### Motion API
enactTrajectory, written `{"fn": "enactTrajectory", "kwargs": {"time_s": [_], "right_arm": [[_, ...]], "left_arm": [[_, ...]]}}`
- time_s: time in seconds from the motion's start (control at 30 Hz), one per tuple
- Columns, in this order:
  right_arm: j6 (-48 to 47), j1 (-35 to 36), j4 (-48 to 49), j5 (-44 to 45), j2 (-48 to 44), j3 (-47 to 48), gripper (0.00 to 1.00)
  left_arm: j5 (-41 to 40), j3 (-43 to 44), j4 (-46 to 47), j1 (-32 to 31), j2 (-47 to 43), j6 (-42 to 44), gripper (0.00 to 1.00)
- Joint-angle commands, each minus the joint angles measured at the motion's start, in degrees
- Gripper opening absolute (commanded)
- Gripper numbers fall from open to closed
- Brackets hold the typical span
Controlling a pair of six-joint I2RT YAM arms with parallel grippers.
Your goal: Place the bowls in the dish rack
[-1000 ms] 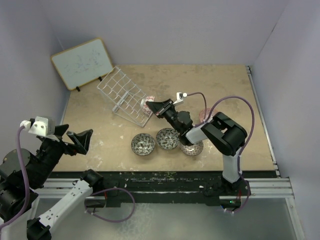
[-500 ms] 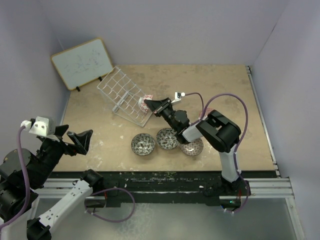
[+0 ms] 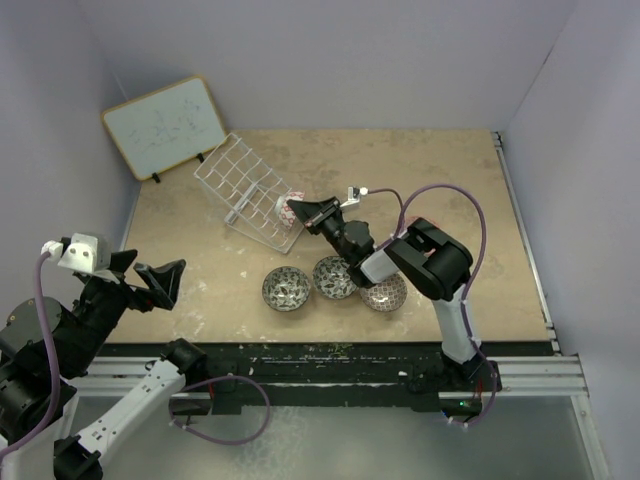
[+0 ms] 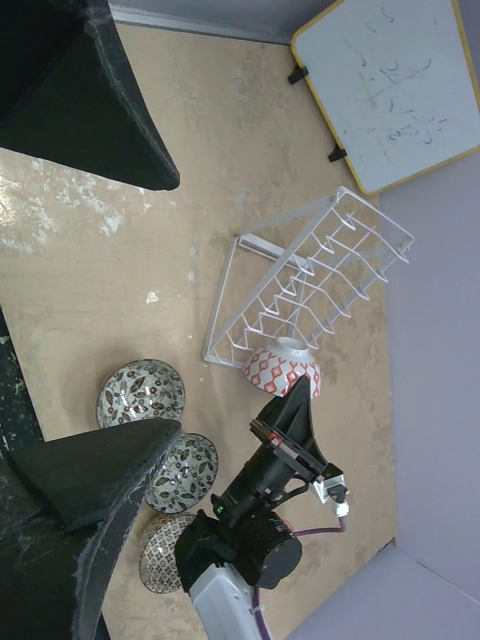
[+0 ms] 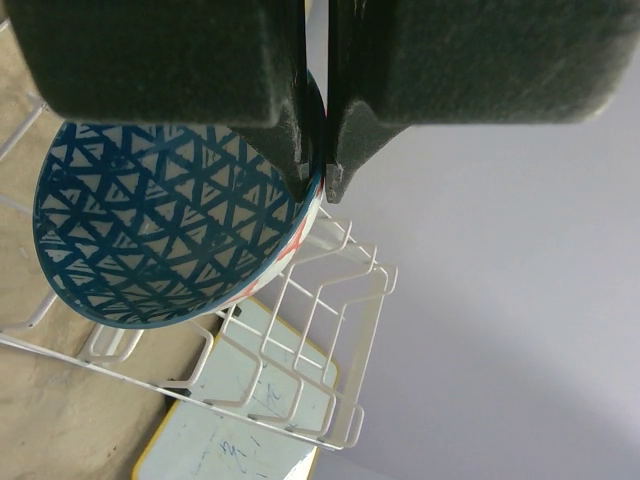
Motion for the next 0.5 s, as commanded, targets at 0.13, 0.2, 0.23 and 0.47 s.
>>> {"fn": "enactTrajectory", "kwargs": {"time_s": [0.13, 0.2, 0.23, 0.47], "right_arm": [[2.5, 0.9, 22.8, 3.5, -1.1, 2.0, 0.00], [3.1, 1.0, 22.8, 3.7, -0.8, 2.2, 0.00], [3.5, 1.1, 22.8, 3.9, -0.5, 2.2, 0.00], [5.1, 1.7, 22.7, 5.7, 0.2, 2.1, 0.00]], "left_arm": [[-0.4, 0.0, 0.5, -0.1, -0.6, 0.7, 0.99], [-0.3, 0.0, 0.5, -0.2, -0.5, 0.6, 0.99], [-0.3, 0.1, 0.5, -0.2, -0.5, 0.6, 0.99], [0.3, 0.4, 0.3, -0.2, -0.5, 0.5, 0.99]]}}
